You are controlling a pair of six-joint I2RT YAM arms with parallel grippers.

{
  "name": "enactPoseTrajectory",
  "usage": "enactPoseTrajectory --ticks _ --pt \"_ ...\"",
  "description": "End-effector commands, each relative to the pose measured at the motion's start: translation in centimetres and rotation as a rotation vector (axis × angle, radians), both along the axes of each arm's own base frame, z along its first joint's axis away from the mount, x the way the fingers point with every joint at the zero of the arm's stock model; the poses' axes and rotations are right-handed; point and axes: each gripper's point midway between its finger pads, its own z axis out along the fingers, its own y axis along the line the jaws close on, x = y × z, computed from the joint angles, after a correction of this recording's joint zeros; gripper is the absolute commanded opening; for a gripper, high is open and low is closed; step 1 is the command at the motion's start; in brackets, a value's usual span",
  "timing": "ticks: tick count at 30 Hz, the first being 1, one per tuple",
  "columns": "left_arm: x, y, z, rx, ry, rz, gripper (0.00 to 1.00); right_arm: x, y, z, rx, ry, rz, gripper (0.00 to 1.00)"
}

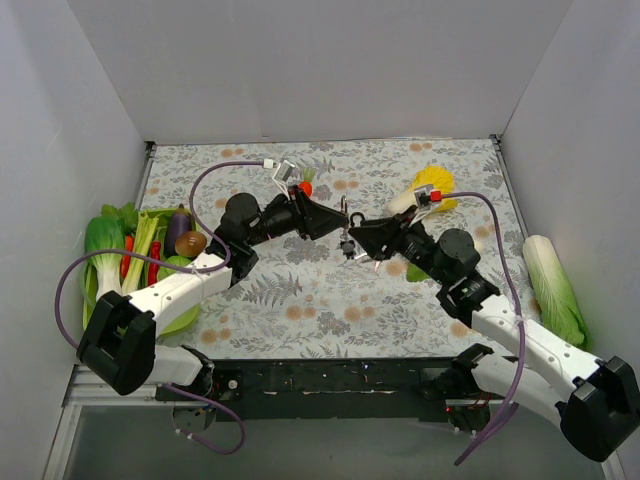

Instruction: Unlock with the key

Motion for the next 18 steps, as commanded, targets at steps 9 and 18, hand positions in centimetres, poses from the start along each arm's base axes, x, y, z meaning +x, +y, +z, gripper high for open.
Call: enactPoseTrajectory --ticks 9,18 --pt "-6.5 -0.2 3.3 -0.006 -0.221 -0.379 0.00 -4.0 -1.9 10.4 -0.024 -0.365 0.309 0.64" --pt "-10.7 1.1 2.4 -0.038 -0.215 -0.577 0.00 -7.8 0.0 9.5 -0.056 -0.355 0.691 0.65"
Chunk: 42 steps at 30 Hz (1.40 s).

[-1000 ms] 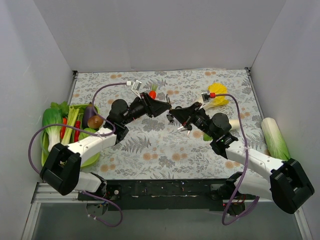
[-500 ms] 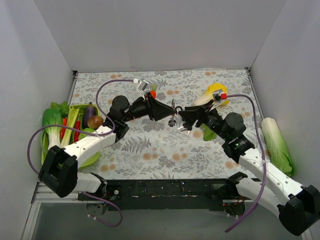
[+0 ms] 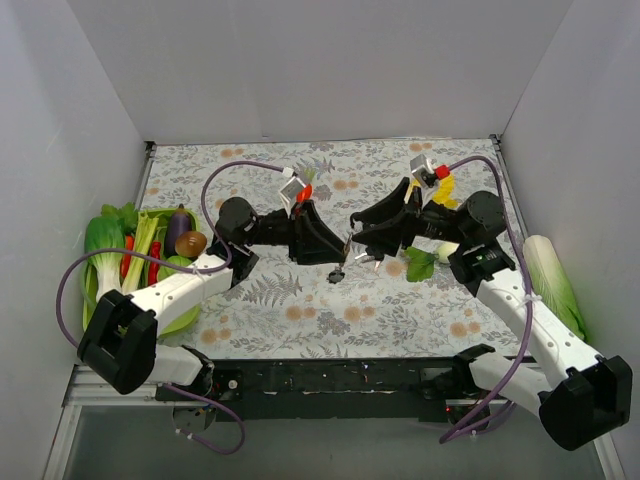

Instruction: Unlock with the key

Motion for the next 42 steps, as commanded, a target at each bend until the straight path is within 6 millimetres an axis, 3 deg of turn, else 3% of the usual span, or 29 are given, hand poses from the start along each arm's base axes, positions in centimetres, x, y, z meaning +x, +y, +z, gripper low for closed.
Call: enactPoseTrajectory --ticks 1,11,17,24,33,38,42 --pt "-2.6 1.0 0.9 -0.032 -0.061 -0.124 0.00 -3.4 0.2 0.5 -0.030 -0.057 0.213 0.65" --pt "-2.9 1.0 0.6 -0.032 -0.034 -0.159 0.00 -4.4 1.2 -0.4 -0.037 -0.031 0.264 0.65" --pt "-1.9 0.7 0.0 -0.013 -0.024 -0.112 0.00 -4.7 1.6 -0.7 -0.043 -0.013 0.283 0.59" --pt "1.0 0.0 -0.7 0.054 -0.051 0.052 0.00 -3.6 1.7 -1.7 -0.079 0.027 0.221 0.35" --pt "4.0 0.1 -1.6 0.129 -0.062 0.228 0.00 -2.0 2.0 -3.7 -0.144 0.090 0.163 0.19" --pt "3.9 0.2 -1.6 0.136 -0.079 0.227 0.00 -1.6 1.9 -4.8 -0.183 0.094 0.146 0.22" --pt "2.7 0.1 -1.6 0.127 -0.085 0.144 0.00 -2.0 1.9 -4.5 -0.173 0.072 0.163 0.42"
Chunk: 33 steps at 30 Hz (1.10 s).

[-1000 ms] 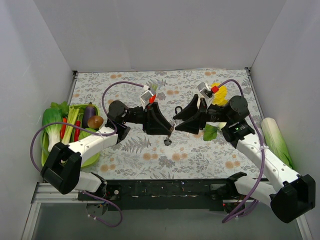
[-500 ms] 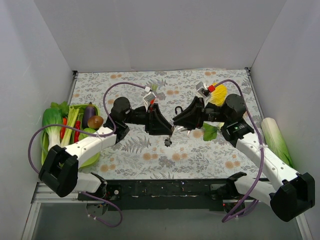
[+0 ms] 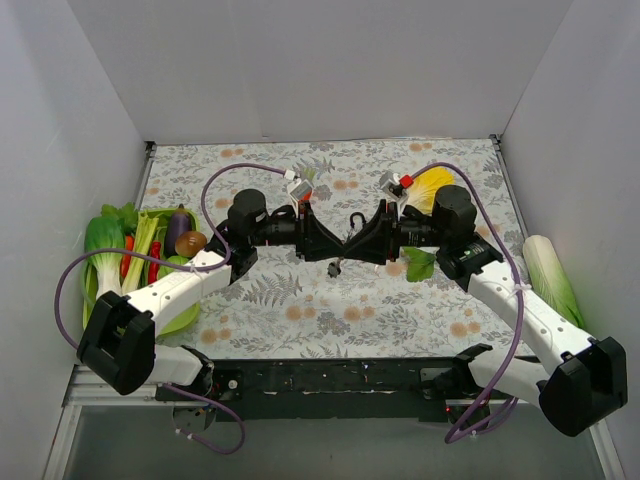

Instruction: Unlock with the key

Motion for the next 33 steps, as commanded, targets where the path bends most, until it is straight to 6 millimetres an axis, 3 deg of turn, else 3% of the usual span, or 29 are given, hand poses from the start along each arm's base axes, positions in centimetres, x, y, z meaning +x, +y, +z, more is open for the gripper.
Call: enactPoseTrajectory --ticks 1,9,13,20,33 --pt "-1.3 0.2 3.8 -0.063 -0.116 -0.077 0.00 -0.4 0.0 2.7 0.038 -0.097 0.027 0.45" --pt "-2.7 0.3 4.0 -0.067 -0.122 -0.174 0.00 -1.6 -0.4 5.1 0.080 -0.175 0.064 0.60" --pt "-3.6 0.5 4.3 -0.081 -0.124 -0.220 0.00 -1.0 -0.1 4.3 0.065 -0.162 0.063 0.61" --pt "-4.1 0.6 4.3 -0.079 -0.117 -0.252 0.00 -0.5 0.2 5.0 0.080 -0.190 0.072 0.62" --pt "-4.0 0.8 5.0 -0.090 -0.147 -0.218 0.00 0.1 0.5 2.8 0.058 -0.144 0.074 0.60"
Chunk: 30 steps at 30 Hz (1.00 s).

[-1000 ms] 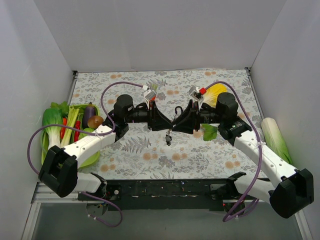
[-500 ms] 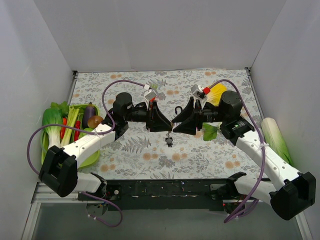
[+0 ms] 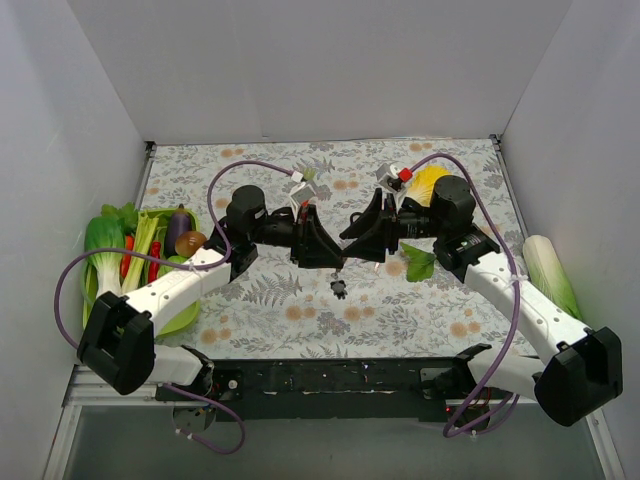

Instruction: Unlock with the key

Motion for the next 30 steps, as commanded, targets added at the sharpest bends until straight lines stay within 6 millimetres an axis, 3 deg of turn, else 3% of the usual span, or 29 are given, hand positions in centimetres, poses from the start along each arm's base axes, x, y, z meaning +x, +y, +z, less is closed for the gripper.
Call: enactPoseTrajectory --ticks 1,14,23,30 --pt "-0.2 0.3 3.6 -0.072 -0.118 0.028 0.00 -0.2 -0.2 1.0 0.028 -0.058 -0.004 0.59" --pt "3.3 0.3 2.9 -0.018 -0.162 0.237 0.00 -0.5 -0.5 0.0 0.015 -0.022 -0.028 0.39" --pt "6.2 0.2 0.5 0.103 -0.175 0.394 0.00 2.2 0.2 -1.3 -0.007 0.061 -0.131 0.32" --pt "8.5 0.9 -0.5 0.169 -0.199 0.571 0.00 4.5 0.5 -4.0 -0.073 0.162 -0.223 0.22"
